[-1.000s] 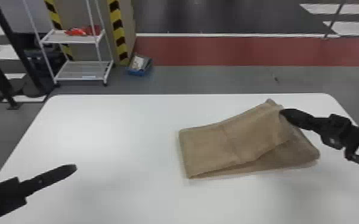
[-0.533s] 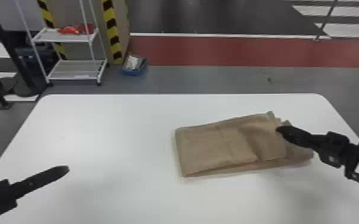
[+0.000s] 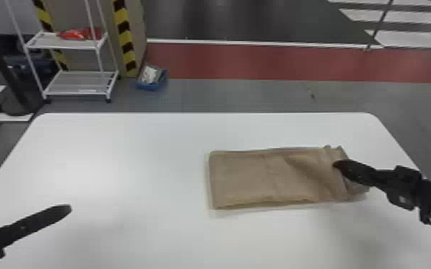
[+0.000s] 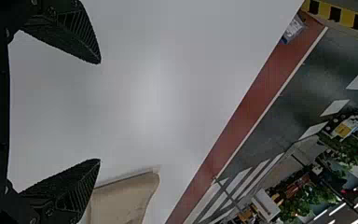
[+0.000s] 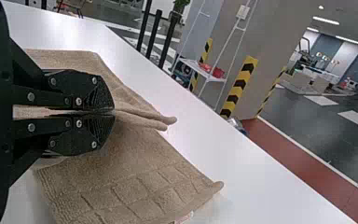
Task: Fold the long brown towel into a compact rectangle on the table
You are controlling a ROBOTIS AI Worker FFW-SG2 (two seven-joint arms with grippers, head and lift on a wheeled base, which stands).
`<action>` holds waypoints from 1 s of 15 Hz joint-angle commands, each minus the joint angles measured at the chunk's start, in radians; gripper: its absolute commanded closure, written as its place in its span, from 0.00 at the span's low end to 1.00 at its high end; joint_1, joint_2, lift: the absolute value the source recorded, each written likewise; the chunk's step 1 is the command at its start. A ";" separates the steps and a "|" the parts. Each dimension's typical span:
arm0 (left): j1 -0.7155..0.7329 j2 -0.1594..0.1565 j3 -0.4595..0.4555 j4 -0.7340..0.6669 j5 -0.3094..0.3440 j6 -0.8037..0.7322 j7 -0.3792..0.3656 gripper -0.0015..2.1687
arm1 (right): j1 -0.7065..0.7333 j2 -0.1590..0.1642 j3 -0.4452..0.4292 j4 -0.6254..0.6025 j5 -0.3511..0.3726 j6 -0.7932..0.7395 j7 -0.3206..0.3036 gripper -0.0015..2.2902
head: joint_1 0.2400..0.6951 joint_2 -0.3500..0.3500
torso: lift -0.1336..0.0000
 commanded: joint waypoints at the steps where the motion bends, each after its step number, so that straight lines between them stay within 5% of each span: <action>1: 0.000 -0.006 -0.007 -0.009 -0.005 0.001 0.003 0.07 | -0.027 -0.004 -0.012 -0.010 -0.019 0.060 -0.001 0.47 | 1.00 0.43 | 0.07; 5: 0.008 -0.006 -0.008 -0.009 -0.004 0.001 -0.001 0.07 | -0.043 -0.064 -0.085 -0.059 -0.013 0.124 0.000 0.47 | 1.00 0.41 | 0.07; 10: 0.017 -0.006 -0.016 -0.011 -0.001 0.001 -0.001 0.07 | -0.052 -0.067 -0.058 0.034 0.032 0.054 -0.006 0.47 | 1.00 0.33 | 0.07; 15: 0.020 -0.006 -0.028 -0.008 -0.005 0.001 0.011 0.07 | -0.161 -0.156 -0.057 0.054 0.033 0.122 0.003 0.47 | 1.00 0.30 | 0.07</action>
